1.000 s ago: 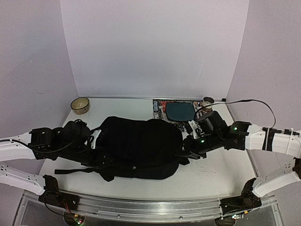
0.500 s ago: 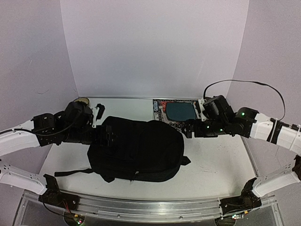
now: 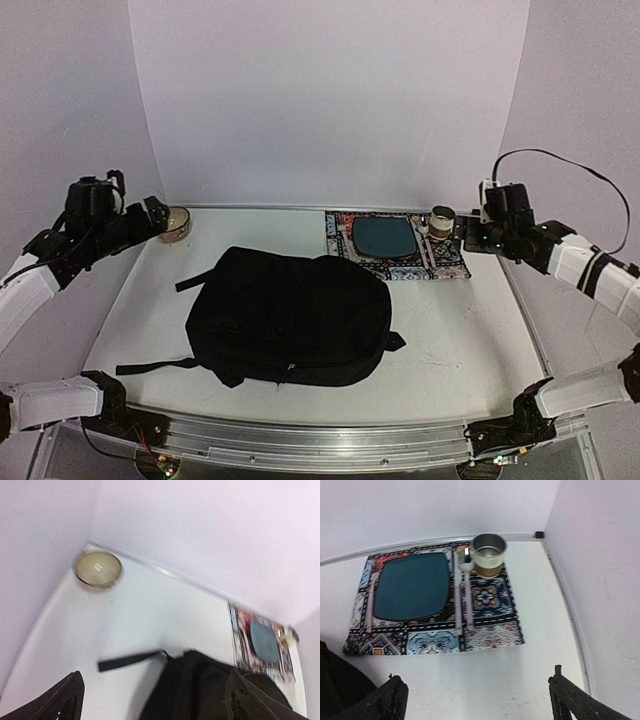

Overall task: Pack the student bag
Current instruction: Reset both arms

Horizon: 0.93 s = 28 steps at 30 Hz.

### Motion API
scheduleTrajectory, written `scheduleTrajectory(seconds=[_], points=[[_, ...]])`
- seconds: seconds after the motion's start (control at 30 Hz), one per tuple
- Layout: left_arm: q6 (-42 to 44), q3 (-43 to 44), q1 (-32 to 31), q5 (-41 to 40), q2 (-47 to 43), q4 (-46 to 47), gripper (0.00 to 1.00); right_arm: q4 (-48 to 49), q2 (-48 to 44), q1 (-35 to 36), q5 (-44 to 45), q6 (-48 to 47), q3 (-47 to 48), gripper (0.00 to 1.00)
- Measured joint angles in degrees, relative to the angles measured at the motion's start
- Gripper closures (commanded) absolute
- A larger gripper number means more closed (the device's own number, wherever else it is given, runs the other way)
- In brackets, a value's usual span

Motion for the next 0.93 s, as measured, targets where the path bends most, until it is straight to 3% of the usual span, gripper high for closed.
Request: scheduleTrajectory(seconds=[0.23,0.47,0.93], points=[[3.5,-3.8,1.4,-7.9,-18.8,0.0,0.0,-0.3,-19.6,-2.0,6.9,-5.0,-6.0,0.02],[8.5,-4.5,1.4,-13.4,-35.1,0.8,0.01,-1.9,-34.0,-1.9,8.4,-6.9,-9.2,0.02],[10.3,-9.7,1.4,-17.9,-46.3,0.5,0.01,-4.8,-39.9,-1.9,8.2,-8.0,-13.0,0.02]])
